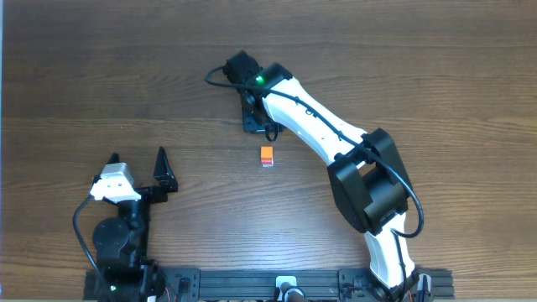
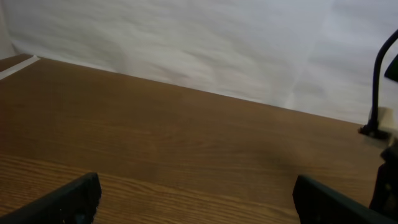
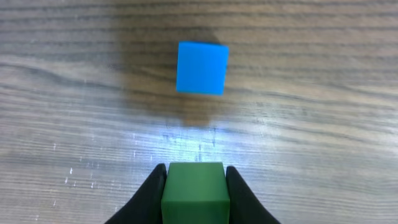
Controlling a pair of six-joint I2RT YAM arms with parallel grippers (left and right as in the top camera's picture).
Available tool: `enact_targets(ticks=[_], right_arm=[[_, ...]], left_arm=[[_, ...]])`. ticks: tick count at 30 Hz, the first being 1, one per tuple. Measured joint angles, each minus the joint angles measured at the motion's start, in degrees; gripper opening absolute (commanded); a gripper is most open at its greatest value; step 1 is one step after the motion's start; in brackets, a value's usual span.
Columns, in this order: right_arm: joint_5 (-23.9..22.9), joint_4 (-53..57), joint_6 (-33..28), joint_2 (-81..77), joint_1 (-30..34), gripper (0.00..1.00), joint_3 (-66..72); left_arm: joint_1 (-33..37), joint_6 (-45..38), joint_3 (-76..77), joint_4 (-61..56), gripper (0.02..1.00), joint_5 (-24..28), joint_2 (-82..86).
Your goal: Stack Cubes
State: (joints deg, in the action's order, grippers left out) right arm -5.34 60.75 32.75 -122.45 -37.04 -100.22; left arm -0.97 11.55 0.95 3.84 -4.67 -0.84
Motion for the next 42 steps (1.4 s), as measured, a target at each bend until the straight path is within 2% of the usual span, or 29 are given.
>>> enact_targets(ticks=[11, 19, 32, 42], right_arm=[[-0.44, 9.49, 1.49, 8.79, -0.52, 0.012, -1.03], [-0.85, 12.98, 4.92, 11.65, -3.78, 0.012, -1.55], [0.9, 7.69, 8.94, 11.67, -6.03, 0.012, 6.34], [1.16, 5.86, 9.33, 11.67, -6.03, 0.009, 7.06]], left_arm=[[0.0, 0.0, 0.0, 0.02, 1.0, 0.0, 0.0], [0.0, 0.0, 0.0, 0.0, 1.0, 0.0, 0.0], [0.0, 0.0, 0.0, 0.0, 1.0, 0.0, 0.0], [0.0, 0.0, 0.0, 0.0, 1.0, 0.0, 0.0]])
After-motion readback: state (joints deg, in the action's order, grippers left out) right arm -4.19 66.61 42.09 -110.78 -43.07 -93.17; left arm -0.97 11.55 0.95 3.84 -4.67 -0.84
